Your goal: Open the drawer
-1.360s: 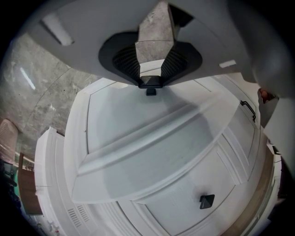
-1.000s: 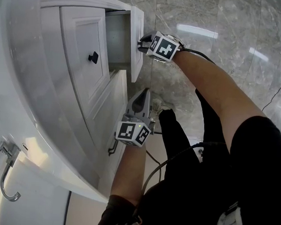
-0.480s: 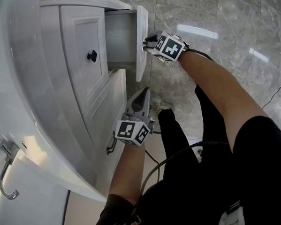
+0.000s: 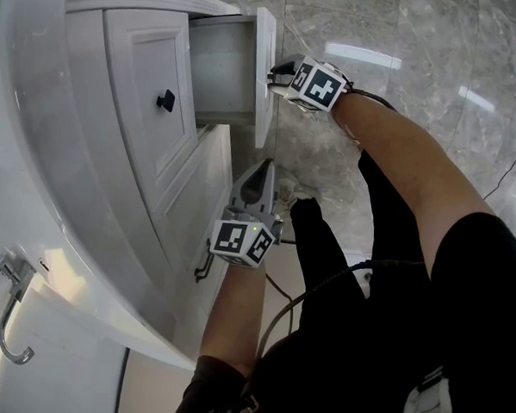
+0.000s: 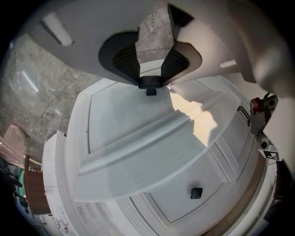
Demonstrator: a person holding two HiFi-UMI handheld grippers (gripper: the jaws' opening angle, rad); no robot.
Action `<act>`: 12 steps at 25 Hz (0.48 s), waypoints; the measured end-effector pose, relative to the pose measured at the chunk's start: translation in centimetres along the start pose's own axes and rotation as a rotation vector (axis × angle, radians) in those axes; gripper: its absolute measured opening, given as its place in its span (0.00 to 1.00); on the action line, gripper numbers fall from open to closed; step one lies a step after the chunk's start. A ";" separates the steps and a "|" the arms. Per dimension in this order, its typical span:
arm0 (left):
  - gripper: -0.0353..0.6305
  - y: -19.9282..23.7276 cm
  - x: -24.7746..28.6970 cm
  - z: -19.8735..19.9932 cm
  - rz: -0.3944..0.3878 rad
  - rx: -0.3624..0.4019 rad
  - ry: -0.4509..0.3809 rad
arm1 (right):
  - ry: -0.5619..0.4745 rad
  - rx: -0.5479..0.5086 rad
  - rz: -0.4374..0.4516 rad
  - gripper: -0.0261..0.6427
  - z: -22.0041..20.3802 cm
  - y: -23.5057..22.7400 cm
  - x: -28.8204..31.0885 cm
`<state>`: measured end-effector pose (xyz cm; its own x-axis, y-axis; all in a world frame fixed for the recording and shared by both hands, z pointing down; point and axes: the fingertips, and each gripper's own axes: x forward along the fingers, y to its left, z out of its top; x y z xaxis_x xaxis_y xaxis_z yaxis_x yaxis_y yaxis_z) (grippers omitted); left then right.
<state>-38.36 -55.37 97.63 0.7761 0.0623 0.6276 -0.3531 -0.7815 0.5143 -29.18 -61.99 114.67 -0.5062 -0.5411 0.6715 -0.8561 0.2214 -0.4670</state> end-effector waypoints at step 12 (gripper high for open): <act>0.05 -0.5 -0.2 -0.6 0.001 0.011 -0.001 | -0.001 -0.002 -0.008 0.25 -0.9 -0.2 -1.0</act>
<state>-38.65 -54.59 97.66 0.7760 0.0606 0.6278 -0.3487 -0.7881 0.5072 -28.66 -60.78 114.62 -0.4993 -0.5436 0.6747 -0.8603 0.2185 -0.4606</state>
